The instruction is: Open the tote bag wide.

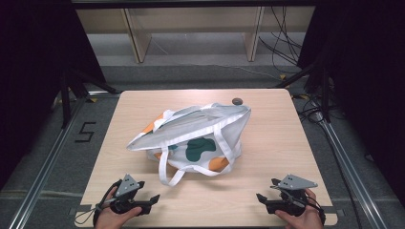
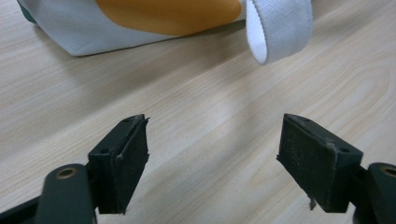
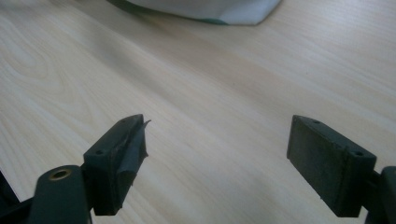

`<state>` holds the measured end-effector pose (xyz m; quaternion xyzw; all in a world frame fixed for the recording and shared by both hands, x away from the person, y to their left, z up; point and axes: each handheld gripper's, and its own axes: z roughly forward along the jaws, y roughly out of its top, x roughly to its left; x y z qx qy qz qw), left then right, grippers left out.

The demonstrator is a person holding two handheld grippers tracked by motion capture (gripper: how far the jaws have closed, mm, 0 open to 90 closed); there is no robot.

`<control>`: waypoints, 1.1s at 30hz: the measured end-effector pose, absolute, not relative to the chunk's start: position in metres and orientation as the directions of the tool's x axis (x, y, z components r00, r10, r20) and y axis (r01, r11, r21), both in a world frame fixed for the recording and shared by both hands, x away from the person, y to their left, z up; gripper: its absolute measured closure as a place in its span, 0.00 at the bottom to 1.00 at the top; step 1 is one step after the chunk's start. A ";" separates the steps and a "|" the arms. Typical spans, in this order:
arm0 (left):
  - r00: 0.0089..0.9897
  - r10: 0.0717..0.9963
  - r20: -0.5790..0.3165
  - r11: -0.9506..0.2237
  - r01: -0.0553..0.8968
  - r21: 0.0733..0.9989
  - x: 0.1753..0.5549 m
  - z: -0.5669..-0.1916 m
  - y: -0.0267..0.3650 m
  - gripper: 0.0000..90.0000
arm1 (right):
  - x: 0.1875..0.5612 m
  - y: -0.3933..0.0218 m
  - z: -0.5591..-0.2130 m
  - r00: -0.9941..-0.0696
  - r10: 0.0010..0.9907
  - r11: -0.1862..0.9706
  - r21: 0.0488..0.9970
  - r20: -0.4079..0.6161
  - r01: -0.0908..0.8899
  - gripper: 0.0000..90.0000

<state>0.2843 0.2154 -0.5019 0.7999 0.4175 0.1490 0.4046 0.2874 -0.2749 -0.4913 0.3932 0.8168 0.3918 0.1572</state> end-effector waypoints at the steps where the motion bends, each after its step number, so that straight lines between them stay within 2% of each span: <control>1: 0.613 0.785 -0.090 -0.332 0.540 0.774 0.285 -0.502 0.216 0.29 | 0.286 -0.272 -0.488 -0.635 0.770 0.369 0.769 0.060 0.521 0.29; 3: 0.616 0.783 -0.085 -0.334 0.532 0.778 0.285 -0.501 0.216 0.30 | 0.288 -0.272 -0.488 -0.645 0.763 0.372 0.778 0.054 0.506 0.31; 5: 0.610 0.787 -0.091 -0.331 0.542 0.772 0.285 -0.500 0.216 0.32 | 0.289 -0.272 -0.486 -0.655 0.755 0.383 0.783 0.040 0.490 0.42; 7: 0.626 0.776 -0.077 -0.345 0.523 0.779 0.286 -0.499 0.217 0.41 | 0.288 -0.272 -0.484 -0.658 0.752 0.392 0.785 0.026 0.480 0.49; 9: 0.622 0.778 -0.092 -0.327 0.524 0.786 0.286 -0.498 0.217 0.47 | 0.288 -0.271 -0.482 -0.664 0.746 0.374 0.789 0.057 0.487 0.57; 10: 0.625 0.774 -0.099 -0.316 0.517 0.796 0.286 -0.496 0.217 0.49 | 0.287 -0.269 -0.478 -0.670 0.740 0.366 0.800 0.060 0.475 0.68; 12: 0.639 0.764 -0.088 -0.331 0.507 0.796 0.288 -0.494 0.218 0.52 | 0.288 -0.269 -0.476 -0.681 0.730 0.370 0.806 0.055 0.462 0.72; 13: 0.640 0.762 -0.101 -0.317 0.504 0.803 0.287 -0.493 0.218 0.58 | 0.289 -0.267 -0.473 -0.683 0.728 0.357 0.815 0.064 0.457 0.79; 14: 0.646 0.758 -0.091 -0.317 0.487 0.814 0.288 -0.489 0.219 0.69 | 0.289 -0.263 -0.466 -0.683 0.727 0.349 0.823 0.063 0.448 0.86; 15: 0.646 0.758 -0.091 -0.317 0.487 0.814 0.288 -0.489 0.219 0.73 | 0.289 -0.263 -0.466 -0.683 0.727 0.349 0.823 0.063 0.448 0.86; 16: 0.639 0.762 -0.108 -0.290 0.485 0.825 0.288 -0.487 0.218 0.78 | 0.294 -0.260 -0.459 -0.703 0.710 0.358 0.839 0.041 0.410 0.92; 17: 0.635 0.766 -0.101 -0.280 0.471 0.836 0.288 -0.485 0.219 0.78 | 0.294 -0.260 -0.459 -0.703 0.710 0.358 0.839 0.041 0.410 0.92; 20: 0.648 0.756 -0.092 -0.289 0.457 0.841 0.292 -0.480 0.218 0.95 | 0.304 -0.249 -0.445 -0.725 0.688 0.379 0.846 0.014 0.376 0.99; 22: 0.647 0.756 -0.095 -0.285 0.457 0.842 0.294 -0.477 0.217 0.98 | 0.308 -0.242 -0.436 -0.734 0.679 0.384 0.848 0.009 0.366 1.00; 24: 0.661 0.747 -0.070 -0.312 0.442 0.841 0.297 -0.475 0.218 0.99 | 0.312 -0.241 -0.433 -0.746 0.666 0.397 0.856 -0.020 0.332 1.00; 25: 0.653 0.751 -0.097 -0.285 0.454 0.845 0.299 -0.472 0.216 0.99 | 0.313 -0.237 -0.428 -0.742 0.670 0.386 0.855 -0.001 0.347 1.00; 30: 0.669 0.738 -0.090 -0.284 0.429 0.857 0.316 -0.450 0.217 0.99 | 0.336 -0.217 -0.393 -0.767 0.636 0.393 0.890 -0.084 0.229 1.00; 33: 0.669 0.740 -0.072 -0.289 0.412 0.864 0.324 -0.440 0.218 0.99 | 0.340 -0.214 -0.381 -0.766 0.638 0.401 0.884 -0.081 0.241 1.00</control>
